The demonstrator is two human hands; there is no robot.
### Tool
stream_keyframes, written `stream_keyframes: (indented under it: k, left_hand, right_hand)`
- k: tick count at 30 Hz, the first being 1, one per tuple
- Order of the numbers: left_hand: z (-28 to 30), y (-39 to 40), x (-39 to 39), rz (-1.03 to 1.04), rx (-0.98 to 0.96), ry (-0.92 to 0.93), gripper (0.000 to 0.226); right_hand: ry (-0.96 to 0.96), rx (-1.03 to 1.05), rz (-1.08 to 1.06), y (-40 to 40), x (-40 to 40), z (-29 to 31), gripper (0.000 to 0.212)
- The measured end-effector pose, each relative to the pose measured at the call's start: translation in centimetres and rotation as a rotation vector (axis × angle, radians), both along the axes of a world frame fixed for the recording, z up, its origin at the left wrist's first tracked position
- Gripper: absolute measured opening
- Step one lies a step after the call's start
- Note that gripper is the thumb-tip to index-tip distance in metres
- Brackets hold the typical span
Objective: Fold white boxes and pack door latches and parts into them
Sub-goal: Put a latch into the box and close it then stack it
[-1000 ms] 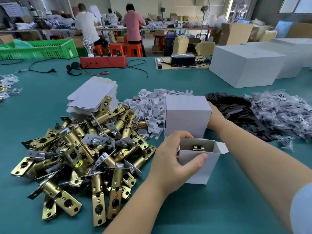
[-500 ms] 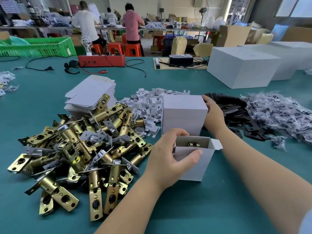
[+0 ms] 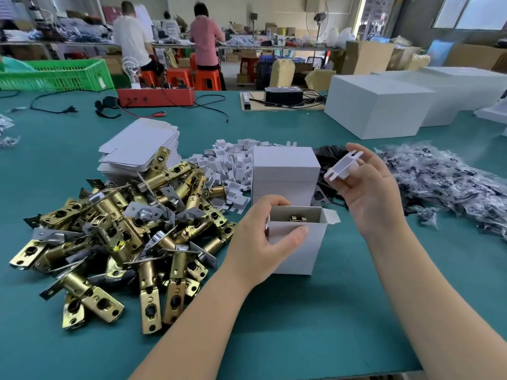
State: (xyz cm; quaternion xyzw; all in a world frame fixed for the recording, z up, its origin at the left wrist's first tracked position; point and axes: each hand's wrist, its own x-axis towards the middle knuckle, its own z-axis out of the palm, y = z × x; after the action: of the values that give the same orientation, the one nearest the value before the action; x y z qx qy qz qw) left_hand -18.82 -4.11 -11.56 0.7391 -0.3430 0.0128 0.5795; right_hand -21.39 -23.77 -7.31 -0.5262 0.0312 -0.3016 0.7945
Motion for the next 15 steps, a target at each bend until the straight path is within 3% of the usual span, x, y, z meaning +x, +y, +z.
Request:
stream_keyframes:
  k: [5,11,15]
  left_hand:
    - [0.1,0.1,-0.2,0.006,0.004,-0.012,0.033]
    - [-0.1,0.2,-0.2,0.005,0.013,-0.025,0.037]
    - [-0.3,0.3,-0.3,0.073,0.066,-0.165,0.046]
  right_hand:
    - [0.008,-0.548,0.128,2.4,-3.2,1.4,0.046]
    - [0.045,-0.754,0.12,2.5,-4.5,1.8,0.049]
    - [0.065,-1.069,0.027,2.7,-5.1,1.7,0.042]
